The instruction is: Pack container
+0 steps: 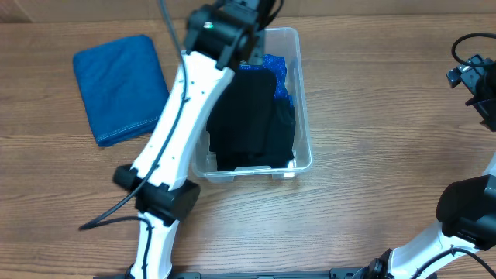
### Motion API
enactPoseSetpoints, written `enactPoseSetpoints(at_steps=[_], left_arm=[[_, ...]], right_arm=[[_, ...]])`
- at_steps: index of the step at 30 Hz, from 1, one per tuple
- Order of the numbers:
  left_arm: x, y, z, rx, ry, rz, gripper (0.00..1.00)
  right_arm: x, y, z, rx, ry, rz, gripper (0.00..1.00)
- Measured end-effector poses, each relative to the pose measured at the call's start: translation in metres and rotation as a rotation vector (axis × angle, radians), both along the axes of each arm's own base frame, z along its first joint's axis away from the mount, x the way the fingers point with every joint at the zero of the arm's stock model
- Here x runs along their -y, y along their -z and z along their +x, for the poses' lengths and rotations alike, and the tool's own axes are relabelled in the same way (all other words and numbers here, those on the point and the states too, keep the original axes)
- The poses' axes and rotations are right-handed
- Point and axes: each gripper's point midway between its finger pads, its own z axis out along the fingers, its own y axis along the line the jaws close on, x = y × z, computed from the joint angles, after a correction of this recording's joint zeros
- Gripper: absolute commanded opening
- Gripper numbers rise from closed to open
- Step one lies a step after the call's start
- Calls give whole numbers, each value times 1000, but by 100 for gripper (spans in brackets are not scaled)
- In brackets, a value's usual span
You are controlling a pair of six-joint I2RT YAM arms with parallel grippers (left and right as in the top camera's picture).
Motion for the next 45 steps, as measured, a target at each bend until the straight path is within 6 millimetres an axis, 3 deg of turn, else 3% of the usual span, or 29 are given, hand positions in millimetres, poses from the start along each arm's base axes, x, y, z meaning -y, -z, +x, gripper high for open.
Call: enactPoseSetpoints(at_steps=[1,7,8,9,10,11,14,16,19,23,25,32,35,41,45], left_arm=[[-17,-8,-5,-2,-26,18,100],[-127,0,-3,-90,-287,50,100],[-134,1,-2,-91,-308,46,100],[-162,1,-2,-99,-379,40,100],[-177,2,-1,-99,-423,32,100],[-200,2,-2,-102,-485,13,100],[-244,10,-6,-131,-601,-88,100],[-272,25,-13,-195,-669,-201,100],[-295,54,-23,-292,-729,-277,100],[-308,97,-24,-385,-760,-403,100],[-319,109,-14,-364,-711,-525,100],[-377,134,-32,-333,-673,-653,100],[-387,141,-21,-248,-561,-713,100],[-390,196,-31,-270,-567,-761,100],[-394,214,-22,-216,-545,-753,100]], right_arm=[[0,0,0,0,0,0,100],[0,0,0,0,0,0,100],[0,0,0,-1,-1,0,100],[0,0,0,0,0,0,100],[0,0,0,0,-1,0,100],[0,0,0,-1,0,0,100],[0,0,0,-1,0,0,100],[0,0,0,-1,0,0,100],[0,0,0,0,0,0,100],[0,0,0,-1,0,0,100],[0,0,0,-1,0,0,100],[0,0,0,0,0,0,100],[0,0,0,0,0,0,100],[0,0,0,0,0,0,100],[0,0,0,0,0,0,100]])
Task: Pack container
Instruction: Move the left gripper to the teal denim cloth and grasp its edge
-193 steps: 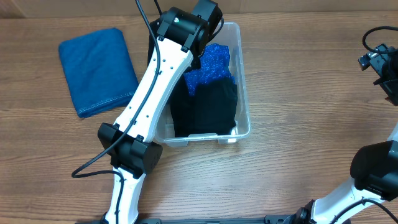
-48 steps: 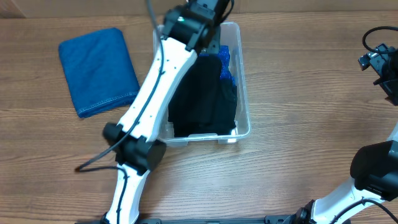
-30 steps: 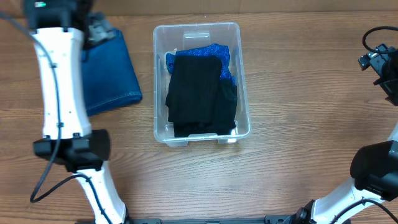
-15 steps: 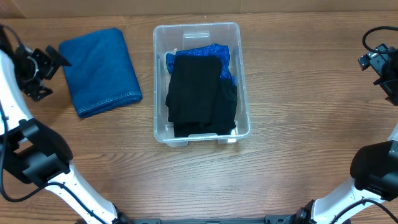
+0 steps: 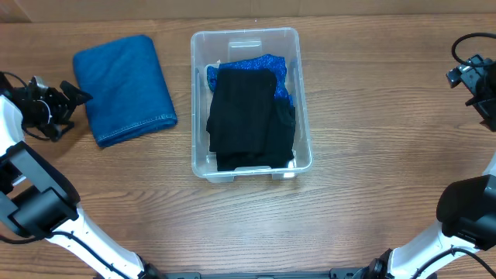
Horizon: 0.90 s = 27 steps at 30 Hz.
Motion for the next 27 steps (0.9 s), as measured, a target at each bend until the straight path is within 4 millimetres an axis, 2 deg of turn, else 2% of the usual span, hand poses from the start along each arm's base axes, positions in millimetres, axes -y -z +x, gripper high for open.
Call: enactPoseSetpoints(at_steps=[3,7,16,20,27], left_arm=[[1,18,1,22,4,5,100],[3,30,7,81,17,8,100],[-3,25,22,170,41,46,100],[0,46,22,154,45,10,100],[-1,46,29,180,33,-12,100]], right_arm=[[0,0,0,0,-1,0,100],[0,0,0,-1,0,0,100],[0,0,0,0,0,0,100],[0,0,0,-1,0,0,100],[0,0,0,0,-1,0,100]])
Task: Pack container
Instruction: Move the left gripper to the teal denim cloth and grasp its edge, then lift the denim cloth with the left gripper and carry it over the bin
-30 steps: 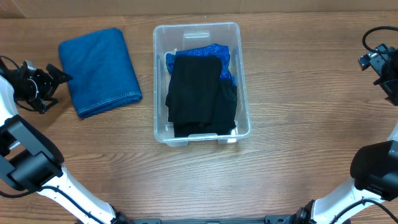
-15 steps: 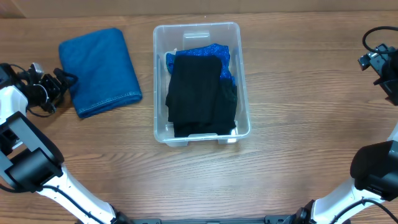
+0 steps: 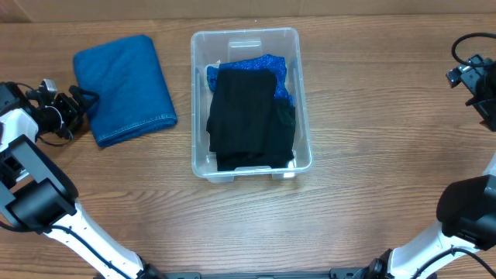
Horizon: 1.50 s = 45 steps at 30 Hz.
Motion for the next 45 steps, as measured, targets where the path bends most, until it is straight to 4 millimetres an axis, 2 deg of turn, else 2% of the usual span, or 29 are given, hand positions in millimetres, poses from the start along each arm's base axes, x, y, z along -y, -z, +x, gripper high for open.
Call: enactPoseSetpoints(at_steps=[6,10,16,19,21,22,25,27,29,35,39,41,45], left_arm=[[6,-2,10,30,-17,-57,100],[34,-2,23,22,33,-55,100],[49,-2,29,18,62,-43,100],[48,0,28,7,58,-36,88],[47,2,27,-11,52,-23,70],[46,4,26,-20,47,-17,64],[45,11,24,-43,39,-15,40],[45,16,23,-57,29,-22,13],[45,17,23,-62,24,-32,4],[45,14,22,-44,27,-64,4],[42,8,20,-7,33,-172,4],[42,0,20,-1,35,-220,4],[40,-34,30,53,60,-278,4]], right_arm=[[0,0,0,0,1,0,100],[0,0,0,0,0,0,100],[0,0,0,-1,1,0,100],[0,0,0,0,1,0,100],[0,0,0,0,0,0,100],[0,0,0,0,0,0,100],[0,0,0,0,0,0,100],[0,0,0,0,1,0,100],[0,0,0,0,0,0,100],[0,0,0,0,0,0,100],[0,0,0,0,1,0,100],[0,0,0,0,1,0,100],[0,0,0,0,1,0,100]])
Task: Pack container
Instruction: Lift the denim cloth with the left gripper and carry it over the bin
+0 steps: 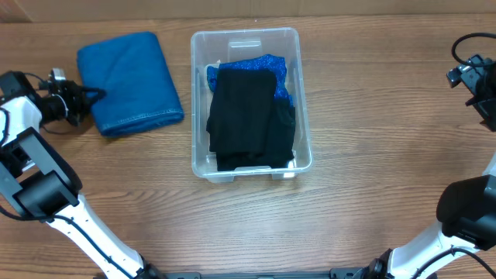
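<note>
A clear plastic container (pixel 304 116) stands mid-table. It holds a folded black garment (pixel 252 116) lying on top of a blue patterned cloth (pixel 267 66). A folded blue cloth (pixel 130 81) lies on the table to the container's left. My left gripper (pixel 84 103) lies low at that cloth's left edge, its fingertips touching or reaching onto the edge. How wide it stands is too small to make out. My right gripper (pixel 471 84) hangs at the far right edge of the view, away from everything, and its fingers cannot be read.
Wooden table (pixel 372 194) all round. The left arm's white links (pixel 31 167) run down the left side, and the right arm's base (pixel 465 209) sits at the lower right. A cable loops by the right gripper.
The left gripper moved right, up against the blue cloth's left edge. The cloth itself shifted slightly right and turned a little. The container and the right arm are unchanged.
First the left arm reached over the container with the black garment inside. Then it was at the far left of the table, away from the container. It then stood closer to the blue cloth, and now it is at the cloth's edge, with the cloth nudged right.
</note>
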### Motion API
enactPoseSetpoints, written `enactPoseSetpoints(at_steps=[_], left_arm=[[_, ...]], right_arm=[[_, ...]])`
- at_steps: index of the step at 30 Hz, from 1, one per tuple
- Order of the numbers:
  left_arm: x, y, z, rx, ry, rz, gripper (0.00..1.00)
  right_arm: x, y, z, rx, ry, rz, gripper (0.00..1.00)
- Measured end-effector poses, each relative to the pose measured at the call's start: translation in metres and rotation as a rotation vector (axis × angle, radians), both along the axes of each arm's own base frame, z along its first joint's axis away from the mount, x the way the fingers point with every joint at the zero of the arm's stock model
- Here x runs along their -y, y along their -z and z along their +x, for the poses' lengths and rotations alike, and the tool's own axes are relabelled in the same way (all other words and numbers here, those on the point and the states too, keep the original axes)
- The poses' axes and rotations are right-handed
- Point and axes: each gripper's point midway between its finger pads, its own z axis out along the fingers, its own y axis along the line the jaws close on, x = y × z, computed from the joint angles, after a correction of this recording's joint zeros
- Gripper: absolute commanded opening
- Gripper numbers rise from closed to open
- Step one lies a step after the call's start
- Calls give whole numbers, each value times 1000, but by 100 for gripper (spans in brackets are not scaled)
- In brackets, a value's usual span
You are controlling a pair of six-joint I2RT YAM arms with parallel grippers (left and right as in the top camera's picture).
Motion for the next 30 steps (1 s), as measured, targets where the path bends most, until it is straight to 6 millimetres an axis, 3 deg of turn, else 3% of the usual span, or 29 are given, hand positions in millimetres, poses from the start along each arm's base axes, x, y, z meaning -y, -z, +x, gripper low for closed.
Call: enactPoseSetpoints(at_steps=[7,10,14,16,17,19,20,22,23,25,29,30], left_arm=[[0,-72,14,120,24,22,4],[0,-124,12,207,21,97,4],[9,-222,-7,375,11,215,4],[26,-280,-26,478,18,272,4],[36,-299,-32,518,29,286,4],[64,-336,-45,598,67,316,4],[87,-355,-54,643,105,322,4],[123,-372,-61,685,168,306,4],[143,-377,-64,702,207,294,4],[202,-381,-68,731,340,242,4],[312,-372,-83,735,566,174,4],[331,-370,-88,732,599,172,4]], right_arm=[[0,0,0,1,0,0,100],[0,0,0,0,0,-1,100],[0,0,0,0,-1,0,100],[0,0,0,1,0,-1,100],[0,0,0,0,0,-1,100],[0,0,0,0,0,0,100],[0,0,0,1,0,0,100],[0,0,0,0,0,0,100],[0,0,0,0,0,0,100],[0,0,0,0,-1,0,100],[0,0,0,1,0,0,100],[0,0,0,1,0,0,100]])
